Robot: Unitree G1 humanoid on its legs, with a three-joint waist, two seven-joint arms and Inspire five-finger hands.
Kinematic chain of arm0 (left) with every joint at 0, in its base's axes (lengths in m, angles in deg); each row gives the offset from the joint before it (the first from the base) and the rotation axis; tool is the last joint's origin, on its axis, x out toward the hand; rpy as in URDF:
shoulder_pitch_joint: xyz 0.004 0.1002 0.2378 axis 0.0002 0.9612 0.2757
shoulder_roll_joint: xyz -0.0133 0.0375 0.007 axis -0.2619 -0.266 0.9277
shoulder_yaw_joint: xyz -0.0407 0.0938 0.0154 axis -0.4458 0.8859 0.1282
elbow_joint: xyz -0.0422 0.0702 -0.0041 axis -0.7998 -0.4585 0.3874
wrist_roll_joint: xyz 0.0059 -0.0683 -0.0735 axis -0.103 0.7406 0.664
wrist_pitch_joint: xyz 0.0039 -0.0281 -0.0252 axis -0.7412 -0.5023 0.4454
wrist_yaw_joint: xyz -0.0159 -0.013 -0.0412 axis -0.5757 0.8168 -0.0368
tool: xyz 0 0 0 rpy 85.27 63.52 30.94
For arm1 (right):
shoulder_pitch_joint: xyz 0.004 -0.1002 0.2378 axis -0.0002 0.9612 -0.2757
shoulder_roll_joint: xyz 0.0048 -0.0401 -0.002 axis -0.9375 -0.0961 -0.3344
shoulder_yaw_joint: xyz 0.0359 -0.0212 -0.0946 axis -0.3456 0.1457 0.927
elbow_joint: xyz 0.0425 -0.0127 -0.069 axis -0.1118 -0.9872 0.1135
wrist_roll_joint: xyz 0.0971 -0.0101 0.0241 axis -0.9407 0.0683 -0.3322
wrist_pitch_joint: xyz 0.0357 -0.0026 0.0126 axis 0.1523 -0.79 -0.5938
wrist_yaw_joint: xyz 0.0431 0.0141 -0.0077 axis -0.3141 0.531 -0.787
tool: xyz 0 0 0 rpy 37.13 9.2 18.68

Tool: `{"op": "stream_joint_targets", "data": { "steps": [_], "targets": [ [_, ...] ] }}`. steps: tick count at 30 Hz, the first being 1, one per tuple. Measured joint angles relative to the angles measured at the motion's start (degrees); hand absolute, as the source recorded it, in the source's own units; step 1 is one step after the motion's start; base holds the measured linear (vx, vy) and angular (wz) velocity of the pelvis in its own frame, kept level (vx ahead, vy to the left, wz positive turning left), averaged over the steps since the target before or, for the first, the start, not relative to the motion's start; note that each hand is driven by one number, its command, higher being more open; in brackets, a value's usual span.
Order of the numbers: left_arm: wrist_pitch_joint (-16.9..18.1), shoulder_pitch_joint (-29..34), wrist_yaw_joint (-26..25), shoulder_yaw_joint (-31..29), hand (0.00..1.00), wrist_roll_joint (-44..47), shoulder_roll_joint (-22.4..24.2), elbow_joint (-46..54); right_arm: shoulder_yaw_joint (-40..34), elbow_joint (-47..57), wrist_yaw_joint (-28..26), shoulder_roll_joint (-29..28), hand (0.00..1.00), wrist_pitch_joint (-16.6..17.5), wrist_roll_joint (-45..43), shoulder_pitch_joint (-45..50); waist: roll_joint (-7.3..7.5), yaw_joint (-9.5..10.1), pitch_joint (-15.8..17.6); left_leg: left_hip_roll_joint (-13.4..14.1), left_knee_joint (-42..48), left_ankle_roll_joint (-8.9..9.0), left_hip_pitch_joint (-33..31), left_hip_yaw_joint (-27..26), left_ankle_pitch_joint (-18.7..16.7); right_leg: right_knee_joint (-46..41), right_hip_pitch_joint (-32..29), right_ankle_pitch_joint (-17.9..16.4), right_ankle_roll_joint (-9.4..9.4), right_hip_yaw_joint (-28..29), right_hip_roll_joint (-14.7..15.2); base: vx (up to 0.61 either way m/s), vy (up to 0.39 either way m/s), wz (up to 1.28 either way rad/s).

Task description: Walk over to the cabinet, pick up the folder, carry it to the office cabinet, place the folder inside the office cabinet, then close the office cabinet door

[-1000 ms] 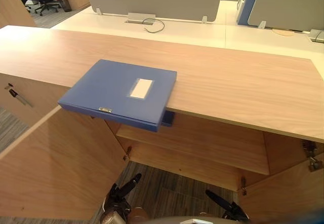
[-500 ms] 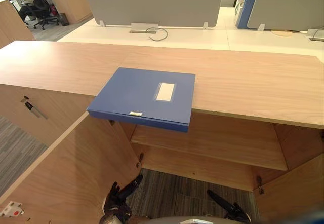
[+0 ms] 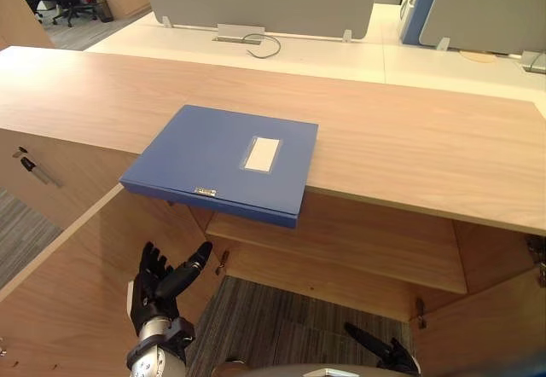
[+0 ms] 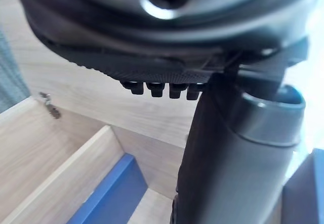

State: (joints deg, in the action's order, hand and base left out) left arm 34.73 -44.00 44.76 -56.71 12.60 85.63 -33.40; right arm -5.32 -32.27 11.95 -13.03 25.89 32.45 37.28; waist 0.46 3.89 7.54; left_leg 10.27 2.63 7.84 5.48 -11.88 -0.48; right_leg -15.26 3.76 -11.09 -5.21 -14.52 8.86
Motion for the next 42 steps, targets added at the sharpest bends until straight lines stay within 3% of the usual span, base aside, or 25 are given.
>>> {"op": "stream_joint_targets", "data": {
  "steps": [9,17,24,28,34,36,42],
  "targets": [
    [0.01,0.46,-3.16,-4.39,1.0,-16.76,0.3,7.68,-0.27,0.22,-0.68,-0.1,1.0,-0.71,2.19,0.63,0.69,1.86,-0.44,-0.17,-0.85,0.32,1.64,2.89,-0.27,3.72,5.18,0.09,-0.55,-3.19,-0.13,0.01,-0.013,0.18],
    [0.01,1.08,-10.89,-4.53,1.0,-27.77,0.28,11.73,0.33,-0.92,0.04,-0.46,1.0,-0.65,2.16,2.18,2.19,1.99,-1.79,-0.24,-0.81,0.37,1.18,4.56,-0.26,5.13,6.44,0.19,-0.64,-5.2,-0.59,0.0,-0.017,0.11],
    [-0.01,0.82,-14.84,-5.47,1.0,-39.03,0.23,15.18,2.49,-3.0,0.43,-0.34,1.0,0.73,2.14,1.42,2.53,2.03,-2.03,-0.25,-0.94,0.41,1.24,5.19,-0.27,6.46,7.35,0.59,-0.68,-5.73,-0.91,0.01,-0.008,0.05],
    [0.1,0.74,-21.38,-5.37,1.0,-47.8,-0.11,20.32,2.74,-6.58,0.81,0.0,1.0,2.7,2.08,-0.36,2.49,2.0,-2.1,-0.46,-1.43,0.45,1.11,5.64,-0.23,7.48,7.38,1.11,-0.6,-5.72,-1.1,0.0,0.0,0.0],
    [3.89,0.36,-23.02,-1.31,1.0,-54.13,-2.45,27.1,1.93,-13.38,1.28,1.41,1.0,4.64,2.15,-4.86,1.18,1.69,-2.96,-1.21,-1.44,0.33,-0.23,6.3,-0.15,9.69,7.28,2.7,-0.41,-5.92,-1.16,0.01,0.019,0.05],
    [6.42,-0.19,-23.03,-0.3,1.0,-54.87,-6.12,28.19,1.94,-14.81,1.26,1.9,1.0,4.9,2.15,-6.37,0.75,1.29,-2.95,-1.41,-1.44,0.27,-0.31,6.3,-0.11,10.08,7.31,3.1,-0.24,-5.77,-1.07,0.0,0.016,0.0],
    [8.75,-0.85,-22.8,-0.18,1.0,-57.04,-13.92,28.54,2.09,-17.03,1.23,3.75,1.0,5.27,2.15,-8.11,-1.01,0.62,-2.38,-1.66,-1.44,0.07,-0.3,6.25,-0.08,10.42,7.28,3.92,-0.01,-5.34,-0.93,-0.01,0.006,-0.01]
  ]
}}
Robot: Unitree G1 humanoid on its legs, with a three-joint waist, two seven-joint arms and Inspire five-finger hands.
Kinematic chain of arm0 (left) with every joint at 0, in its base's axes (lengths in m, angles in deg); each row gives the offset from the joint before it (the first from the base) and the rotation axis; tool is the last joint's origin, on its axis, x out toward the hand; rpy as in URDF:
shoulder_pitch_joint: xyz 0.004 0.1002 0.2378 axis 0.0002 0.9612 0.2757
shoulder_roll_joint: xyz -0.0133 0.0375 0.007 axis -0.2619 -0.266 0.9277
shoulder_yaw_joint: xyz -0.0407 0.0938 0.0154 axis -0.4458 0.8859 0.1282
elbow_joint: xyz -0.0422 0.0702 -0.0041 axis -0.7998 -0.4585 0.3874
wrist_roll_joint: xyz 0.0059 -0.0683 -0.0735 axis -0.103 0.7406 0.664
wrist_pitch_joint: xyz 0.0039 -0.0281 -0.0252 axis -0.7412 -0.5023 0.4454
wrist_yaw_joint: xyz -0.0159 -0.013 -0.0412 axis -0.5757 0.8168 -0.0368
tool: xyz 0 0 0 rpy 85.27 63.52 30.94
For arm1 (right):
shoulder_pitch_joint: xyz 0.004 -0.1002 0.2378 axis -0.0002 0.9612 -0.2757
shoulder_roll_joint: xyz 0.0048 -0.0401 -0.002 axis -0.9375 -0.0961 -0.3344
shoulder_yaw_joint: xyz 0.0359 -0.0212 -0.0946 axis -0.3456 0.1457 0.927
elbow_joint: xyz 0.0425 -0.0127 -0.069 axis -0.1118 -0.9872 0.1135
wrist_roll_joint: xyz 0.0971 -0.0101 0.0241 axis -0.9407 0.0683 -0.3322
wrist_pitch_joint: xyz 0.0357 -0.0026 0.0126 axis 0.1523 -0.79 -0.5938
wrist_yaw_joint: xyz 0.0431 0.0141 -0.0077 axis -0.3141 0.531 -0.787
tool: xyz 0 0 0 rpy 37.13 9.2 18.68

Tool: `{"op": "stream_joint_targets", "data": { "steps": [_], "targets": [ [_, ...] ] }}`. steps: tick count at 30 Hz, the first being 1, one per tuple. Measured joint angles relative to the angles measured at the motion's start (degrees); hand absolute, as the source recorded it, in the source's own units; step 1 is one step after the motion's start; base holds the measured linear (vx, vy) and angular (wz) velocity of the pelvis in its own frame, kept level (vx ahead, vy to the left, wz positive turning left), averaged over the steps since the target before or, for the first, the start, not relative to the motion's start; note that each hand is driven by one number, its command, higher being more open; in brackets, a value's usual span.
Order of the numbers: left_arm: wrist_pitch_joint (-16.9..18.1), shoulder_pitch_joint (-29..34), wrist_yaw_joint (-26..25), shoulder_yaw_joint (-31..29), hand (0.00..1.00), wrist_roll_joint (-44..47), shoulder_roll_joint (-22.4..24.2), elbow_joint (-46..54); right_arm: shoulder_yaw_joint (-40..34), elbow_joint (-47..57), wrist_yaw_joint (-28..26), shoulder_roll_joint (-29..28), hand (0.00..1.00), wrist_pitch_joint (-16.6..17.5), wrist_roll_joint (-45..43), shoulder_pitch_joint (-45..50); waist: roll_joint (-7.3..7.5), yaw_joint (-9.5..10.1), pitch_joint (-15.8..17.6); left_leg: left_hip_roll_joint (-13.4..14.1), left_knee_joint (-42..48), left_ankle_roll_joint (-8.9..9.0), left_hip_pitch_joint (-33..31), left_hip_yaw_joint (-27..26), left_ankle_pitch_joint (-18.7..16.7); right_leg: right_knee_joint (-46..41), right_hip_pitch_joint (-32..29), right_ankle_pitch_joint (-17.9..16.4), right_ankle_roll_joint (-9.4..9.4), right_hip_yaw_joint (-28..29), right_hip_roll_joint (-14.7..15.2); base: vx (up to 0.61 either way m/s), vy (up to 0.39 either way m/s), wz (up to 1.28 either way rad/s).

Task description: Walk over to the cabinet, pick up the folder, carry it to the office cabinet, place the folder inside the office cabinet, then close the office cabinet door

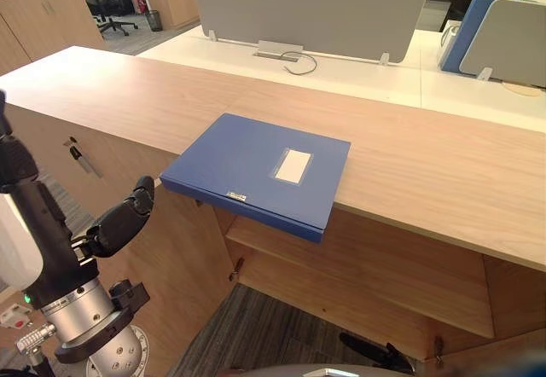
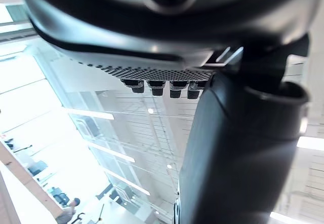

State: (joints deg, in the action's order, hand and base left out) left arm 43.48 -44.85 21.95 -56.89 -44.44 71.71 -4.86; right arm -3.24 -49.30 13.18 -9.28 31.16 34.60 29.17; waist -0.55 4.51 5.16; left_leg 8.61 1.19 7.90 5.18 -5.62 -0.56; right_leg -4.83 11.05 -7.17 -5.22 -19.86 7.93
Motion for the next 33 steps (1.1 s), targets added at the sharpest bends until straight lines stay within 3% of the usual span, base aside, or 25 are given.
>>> {"op": "stream_joint_targets", "data": {
  "steps": [11,33],
  "targets": [
    [3.4,0.01,2.36,3.92,1.0,-2.27,-9.28,-1.66,0.24,-1.15,-0.01,0.97,1.0,0.42,0.04,-0.76,-1.01,-0.83,0.73,-0.07,-0.11,-0.26,0.0,-0.46,0.18,0.17,-0.55,0.27,0.19,1.2,-0.05,-0.03,0.005,-0.04],
    [7.58,0.17,6.64,8.29,1.0,-3.28,-20.15,-6.94,0.33,-1.28,-0.02,1.82,1.0,0.5,0.19,-1.02,-1.73,-1.69,1.21,-0.07,-0.29,-0.37,0.28,-1.66,0.22,0.65,-0.97,0.95,0.43,2.66,-0.1,-0.01,0.004,-0.02]
  ]
}}
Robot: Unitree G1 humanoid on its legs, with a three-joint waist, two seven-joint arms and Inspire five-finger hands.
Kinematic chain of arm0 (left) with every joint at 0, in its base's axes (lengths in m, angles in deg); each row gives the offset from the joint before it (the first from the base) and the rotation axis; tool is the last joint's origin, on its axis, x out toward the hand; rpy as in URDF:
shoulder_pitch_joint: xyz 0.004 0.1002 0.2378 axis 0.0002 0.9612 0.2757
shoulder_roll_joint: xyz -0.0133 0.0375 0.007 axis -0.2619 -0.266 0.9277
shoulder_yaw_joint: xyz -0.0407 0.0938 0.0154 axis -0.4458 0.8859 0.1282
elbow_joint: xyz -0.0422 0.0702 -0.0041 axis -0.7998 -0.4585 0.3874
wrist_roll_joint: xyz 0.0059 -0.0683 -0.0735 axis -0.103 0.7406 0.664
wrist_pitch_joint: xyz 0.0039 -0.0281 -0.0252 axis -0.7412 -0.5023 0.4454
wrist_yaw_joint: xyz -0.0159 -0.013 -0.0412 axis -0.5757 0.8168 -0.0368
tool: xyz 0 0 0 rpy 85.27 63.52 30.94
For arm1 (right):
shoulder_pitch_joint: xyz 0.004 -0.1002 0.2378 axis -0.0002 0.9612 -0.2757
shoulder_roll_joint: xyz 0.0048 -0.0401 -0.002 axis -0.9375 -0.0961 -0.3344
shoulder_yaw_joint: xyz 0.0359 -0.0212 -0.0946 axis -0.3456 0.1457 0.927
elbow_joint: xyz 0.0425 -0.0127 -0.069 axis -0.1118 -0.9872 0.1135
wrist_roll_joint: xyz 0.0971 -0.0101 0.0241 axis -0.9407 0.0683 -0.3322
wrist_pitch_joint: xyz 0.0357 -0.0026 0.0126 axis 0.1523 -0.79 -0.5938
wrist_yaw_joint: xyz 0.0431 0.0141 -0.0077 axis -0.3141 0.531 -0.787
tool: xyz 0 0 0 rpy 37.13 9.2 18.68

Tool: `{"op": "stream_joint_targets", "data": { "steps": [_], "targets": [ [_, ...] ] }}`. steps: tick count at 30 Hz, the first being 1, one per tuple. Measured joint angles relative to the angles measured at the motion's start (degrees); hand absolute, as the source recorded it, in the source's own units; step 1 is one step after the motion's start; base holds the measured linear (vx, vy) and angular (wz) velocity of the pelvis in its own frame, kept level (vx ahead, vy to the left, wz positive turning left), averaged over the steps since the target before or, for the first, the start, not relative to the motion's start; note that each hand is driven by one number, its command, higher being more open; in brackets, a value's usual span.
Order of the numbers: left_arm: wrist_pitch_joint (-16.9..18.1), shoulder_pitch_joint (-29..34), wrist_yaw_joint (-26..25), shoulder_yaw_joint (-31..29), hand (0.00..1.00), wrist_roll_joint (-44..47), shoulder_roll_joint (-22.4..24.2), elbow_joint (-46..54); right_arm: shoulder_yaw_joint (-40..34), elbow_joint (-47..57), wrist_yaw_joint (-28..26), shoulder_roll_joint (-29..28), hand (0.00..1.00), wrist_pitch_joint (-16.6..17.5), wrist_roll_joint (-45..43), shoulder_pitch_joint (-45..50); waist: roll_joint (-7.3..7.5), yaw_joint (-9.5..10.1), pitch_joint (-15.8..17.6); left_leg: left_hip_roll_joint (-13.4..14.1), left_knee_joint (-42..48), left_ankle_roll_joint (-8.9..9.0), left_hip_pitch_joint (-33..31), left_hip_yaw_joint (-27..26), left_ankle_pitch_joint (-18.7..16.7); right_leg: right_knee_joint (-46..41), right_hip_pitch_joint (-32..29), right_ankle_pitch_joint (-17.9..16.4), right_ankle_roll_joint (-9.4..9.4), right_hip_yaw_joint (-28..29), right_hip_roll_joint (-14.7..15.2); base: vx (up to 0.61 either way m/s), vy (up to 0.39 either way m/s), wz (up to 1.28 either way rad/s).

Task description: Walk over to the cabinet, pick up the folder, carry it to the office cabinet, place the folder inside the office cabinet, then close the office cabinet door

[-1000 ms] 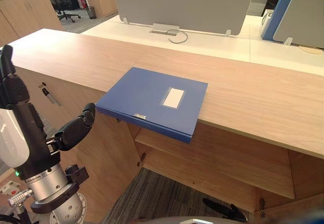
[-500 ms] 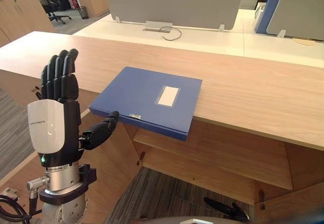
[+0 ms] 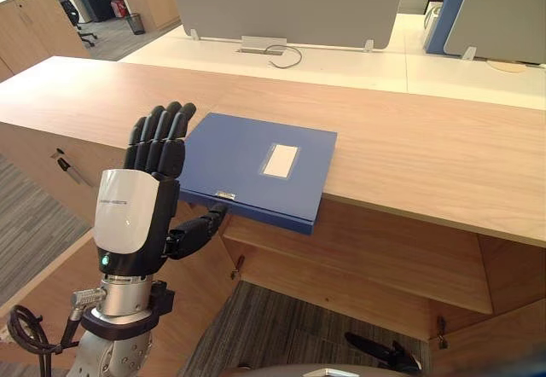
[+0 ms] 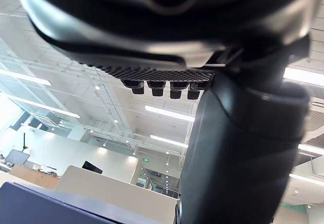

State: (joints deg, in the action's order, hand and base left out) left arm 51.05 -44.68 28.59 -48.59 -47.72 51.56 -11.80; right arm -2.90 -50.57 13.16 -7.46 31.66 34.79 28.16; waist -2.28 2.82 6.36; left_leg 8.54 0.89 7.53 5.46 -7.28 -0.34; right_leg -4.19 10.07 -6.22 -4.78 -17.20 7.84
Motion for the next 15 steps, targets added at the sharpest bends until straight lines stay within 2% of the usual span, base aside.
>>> {"op": "stream_joint_targets", "data": {
  "steps": [8,15],
  "targets": [
    [0.67,-0.02,0.71,0.0,1.0,-0.03,-2.13,-1.72,-0.01,-0.09,-0.01,0.03,1.0,0.12,0.36,0.0,-0.01,-0.01,-0.04,-0.03,-0.46,0.0,0.18,-0.18,0.01,0.06,-0.11,0.13,0.1,0.28,-0.01,0.0,0.0,0.0],
    [1.04,0.01,1.51,0.04,1.0,-1.24,-4.47,-7.83,-0.12,-2.37,-0.28,0.66,1.0,0.6,0.42,-0.26,-0.28,0.03,-0.51,0.12,-0.64,0.05,0.22,-0.5,0.03,1.09,0.06,0.19,0.01,1.06,-0.36,0.0,0.0,-0.02]
  ]
}}
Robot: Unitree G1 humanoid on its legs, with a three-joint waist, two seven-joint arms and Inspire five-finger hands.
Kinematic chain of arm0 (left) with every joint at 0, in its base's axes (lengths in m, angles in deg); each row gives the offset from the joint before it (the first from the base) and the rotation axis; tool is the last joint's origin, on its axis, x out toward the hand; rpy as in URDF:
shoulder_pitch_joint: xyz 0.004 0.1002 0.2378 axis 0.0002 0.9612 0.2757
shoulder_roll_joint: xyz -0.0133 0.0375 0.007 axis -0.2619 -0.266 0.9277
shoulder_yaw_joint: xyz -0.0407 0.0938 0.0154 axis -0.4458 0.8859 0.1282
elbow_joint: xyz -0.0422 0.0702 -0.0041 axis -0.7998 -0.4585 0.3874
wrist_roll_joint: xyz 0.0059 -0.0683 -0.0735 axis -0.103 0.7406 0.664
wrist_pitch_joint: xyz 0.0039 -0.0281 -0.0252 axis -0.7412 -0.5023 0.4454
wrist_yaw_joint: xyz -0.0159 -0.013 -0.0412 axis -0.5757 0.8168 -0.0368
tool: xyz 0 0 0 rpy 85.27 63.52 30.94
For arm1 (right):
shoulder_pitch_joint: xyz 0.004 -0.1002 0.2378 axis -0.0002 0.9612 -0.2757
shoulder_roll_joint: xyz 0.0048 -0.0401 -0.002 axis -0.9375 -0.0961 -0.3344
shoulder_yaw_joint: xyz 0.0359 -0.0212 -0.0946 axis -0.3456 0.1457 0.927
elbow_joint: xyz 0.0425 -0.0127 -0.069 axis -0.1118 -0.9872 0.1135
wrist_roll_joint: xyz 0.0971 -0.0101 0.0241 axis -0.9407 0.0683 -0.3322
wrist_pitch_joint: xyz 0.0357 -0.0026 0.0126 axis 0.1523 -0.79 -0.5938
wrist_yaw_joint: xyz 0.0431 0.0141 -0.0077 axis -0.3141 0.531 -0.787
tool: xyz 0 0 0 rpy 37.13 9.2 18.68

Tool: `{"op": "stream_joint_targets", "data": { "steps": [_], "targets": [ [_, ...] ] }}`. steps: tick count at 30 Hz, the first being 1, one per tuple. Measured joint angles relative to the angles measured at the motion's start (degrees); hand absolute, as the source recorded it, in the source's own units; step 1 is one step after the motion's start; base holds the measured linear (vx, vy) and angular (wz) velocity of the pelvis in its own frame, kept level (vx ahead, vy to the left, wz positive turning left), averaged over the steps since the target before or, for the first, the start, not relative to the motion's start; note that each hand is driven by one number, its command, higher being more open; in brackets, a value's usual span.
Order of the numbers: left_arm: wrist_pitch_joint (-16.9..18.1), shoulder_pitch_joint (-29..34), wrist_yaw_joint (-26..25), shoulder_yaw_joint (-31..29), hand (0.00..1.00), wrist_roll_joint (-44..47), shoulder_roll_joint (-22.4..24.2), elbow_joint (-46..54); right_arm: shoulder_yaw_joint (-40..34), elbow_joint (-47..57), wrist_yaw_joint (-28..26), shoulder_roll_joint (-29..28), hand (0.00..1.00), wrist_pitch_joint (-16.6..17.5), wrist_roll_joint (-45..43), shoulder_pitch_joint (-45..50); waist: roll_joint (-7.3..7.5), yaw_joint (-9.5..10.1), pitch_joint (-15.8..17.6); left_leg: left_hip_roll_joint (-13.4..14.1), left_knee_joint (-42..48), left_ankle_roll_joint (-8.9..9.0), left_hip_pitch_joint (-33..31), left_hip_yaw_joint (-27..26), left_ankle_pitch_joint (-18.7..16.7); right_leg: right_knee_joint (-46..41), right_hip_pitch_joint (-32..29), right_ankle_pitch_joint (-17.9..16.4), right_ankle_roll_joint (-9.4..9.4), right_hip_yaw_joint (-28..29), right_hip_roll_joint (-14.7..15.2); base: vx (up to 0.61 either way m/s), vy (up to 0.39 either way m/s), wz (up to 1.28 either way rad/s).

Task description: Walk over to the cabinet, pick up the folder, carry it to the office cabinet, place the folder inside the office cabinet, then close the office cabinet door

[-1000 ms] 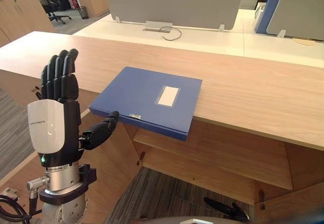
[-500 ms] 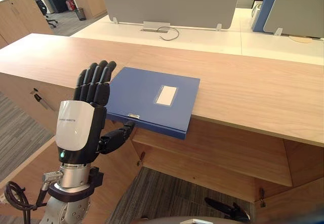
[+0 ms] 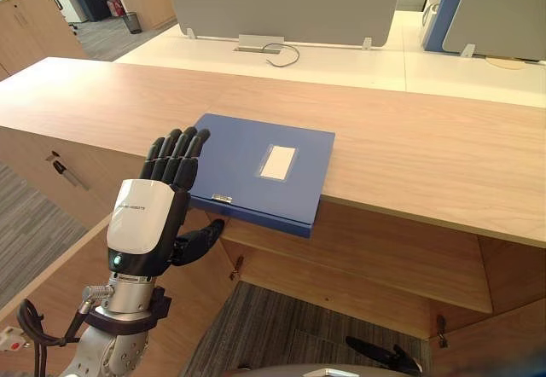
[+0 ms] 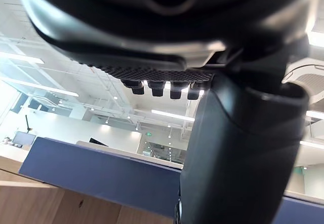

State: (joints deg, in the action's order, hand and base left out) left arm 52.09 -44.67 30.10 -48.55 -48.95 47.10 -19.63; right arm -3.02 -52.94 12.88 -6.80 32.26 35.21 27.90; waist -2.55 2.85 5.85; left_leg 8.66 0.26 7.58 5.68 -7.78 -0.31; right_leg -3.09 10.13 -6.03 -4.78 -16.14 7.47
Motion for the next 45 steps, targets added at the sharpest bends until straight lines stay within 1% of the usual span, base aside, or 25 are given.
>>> {"op": "stream_joint_targets", "data": {
  "steps": [5,11,17,22,26,29,32,34,37,38,41,44,45],
  "targets": [
    [0.19,-0.03,0.75,0.06,1.0,-2.67,-2.7,-2.22,0.0,-0.29,-0.36,-0.08,1.0,0.36,0.71,0.11,0.08,0.01,-0.82,0.07,0.0,0.01,0.06,-0.03,-0.01,0.04,-0.03,0.0,0.0,0.47,-0.09,0.0,0.0,0.0],
    [0.18,-0.04,1.42,0.15,1.0,-4.48,-4.67,-3.94,0.01,-0.38,-0.46,-0.37,1.0,0.39,1.62,0.68,0.5,0.02,-2.37,0.17,0.0,0.03,0.13,-0.13,-0.02,0.11,-0.03,-0.01,0.01,0.67,-0.2,0.0,0.0,0.0],
    [0.08,-1.36,1.42,0.23,1.0,-6.78,-6.74,-5.71,0.01,-0.5,-0.73,-0.45,1.0,0.39,1.62,0.99,0.57,0.02,-3.34,0.25,-0.01,0.04,0.21,-0.28,-0.01,0.16,-0.03,0.0,0.01,0.86,-0.29,0.0,0.0,0.0],
    [-0.54,-4.79,1.27,0.87,1.0,-8.31,-6.76,-7.71,0.01,-1.21,-0.76,-0.44,1.0,0.48,1.62,0.87,0.63,0.05,-3.78,0.28,-0.06,0.05,0.32,-0.47,0.0,0.16,-0.04,0.0,0.01,1.03,-0.31,0.0,0.0,0.0],
    [-1.42,-7.18,0.87,3.56,1.0,-8.84,-6.74,-9.54,0.03,-1.4,-0.77,-0.44,1.0,0.49,1.63,0.85,0.75,0.01,-4.07,0.33,-0.12,0.05,0.5,-0.7,0.0,0.16,-0.05,0.0,0.01,1.26,-0.36,0.0,0.0,-0.01],
    [-1.74,-8.34,0.85,4.24,1.0,-8.87,-6.69,-10.99,0.05,-1.4,-0.77,-0.45,1.0,0.49,1.63,0.88,0.83,0.01,-4.12,0.43,-0.27,0.06,0.83,-1.06,0.0,0.16,-0.06,0.0,0.01,1.68,-0.46,-0.01,0.003,-0.07],
    [-1.86,-10.1,0.74,4.85,1.0,-8.9,-6.58,-14.09,0.13,-1.4,-0.77,-0.42,1.0,0.49,1.62,0.89,0.85,-0.1,-4.19,0.42,-1.09,0.0,1.57,-1.32,0.19,0.14,0.04,0.04,0.08,1.87,-0.48,-0.01,0.003,-0.05],
    [-2.74,-11.46,0.74,5.8,1.0,-8.93,-6.58,-16.11,0.19,-1.41,-0.77,-0.42,1.0,0.47,1.62,0.9,0.94,-0.11,-4.23,0.38,-1.33,-0.02,1.65,-1.33,0.31,0.15,0.0,0.04,0.09,1.85,-0.47,0.0,0.0,0.0],
    [-3.16,-11.78,0.76,6.73,1.0,-8.93,-6.56,-18.25,0.72,-1.39,-0.78,-0.38,1.0,0.47,1.62,0.9,1.17,-0.22,-4.32,0.26,-2.35,-0.1,2.16,-1.54,0.69,0.29,0.01,0.04,0.1,1.86,-0.44,0.0,0.0,0.0],
    [-3.14,-11.8,0.77,6.91,0.0,-8.93,-6.55,-18.57,0.72,-1.39,-0.78,-0.38,1.0,0.46,1.62,0.9,1.2,-0.23,-4.32,0.22,-2.51,-0.12,2.22,-1.56,0.76,0.32,0.0,0.04,0.1,1.86,-0.42,0.0,0.0,0.0],
    [-3.6,-12.06,0.82,7.93,0.0,-8.95,-6.55,-19.23,0.78,-1.37,-0.79,-0.34,1.0,0.46,1.63,0.91,1.2,-0.24,-4.3,0.03,-2.81,-0.13,2.41,-1.68,0.83,0.39,0.03,0.04,0.09,1.86,-0.24,0.0,0.0,0.0],
    [-3.81,-14.26,0.09,8.56,0.0,-8.97,-6.34,-20.33,1.15,-1.37,-0.79,-0.3,1.0,0.43,1.63,0.93,1.19,-0.21,-4.25,-0.1,-3.09,-0.23,2.86,-1.86,0.89,0.41,0.25,0.04,0.09,1.89,-0.12,0.0,0.0,0.0],
    [-4.21,-16.16,-0.2,8.56,0.0,-8.97,-6.24,-20.33,1.27,-1.37,-0.79,-0.28,1.0,0.43,1.64,0.91,1.2,-0.24,-4.24,-0.14,-3.23,-0.24,3.24,-1.97,0.9,0.43,0.53,0.04,0.09,1.91,-0.08,-0.01,0.012,-0.03]
  ]
}}
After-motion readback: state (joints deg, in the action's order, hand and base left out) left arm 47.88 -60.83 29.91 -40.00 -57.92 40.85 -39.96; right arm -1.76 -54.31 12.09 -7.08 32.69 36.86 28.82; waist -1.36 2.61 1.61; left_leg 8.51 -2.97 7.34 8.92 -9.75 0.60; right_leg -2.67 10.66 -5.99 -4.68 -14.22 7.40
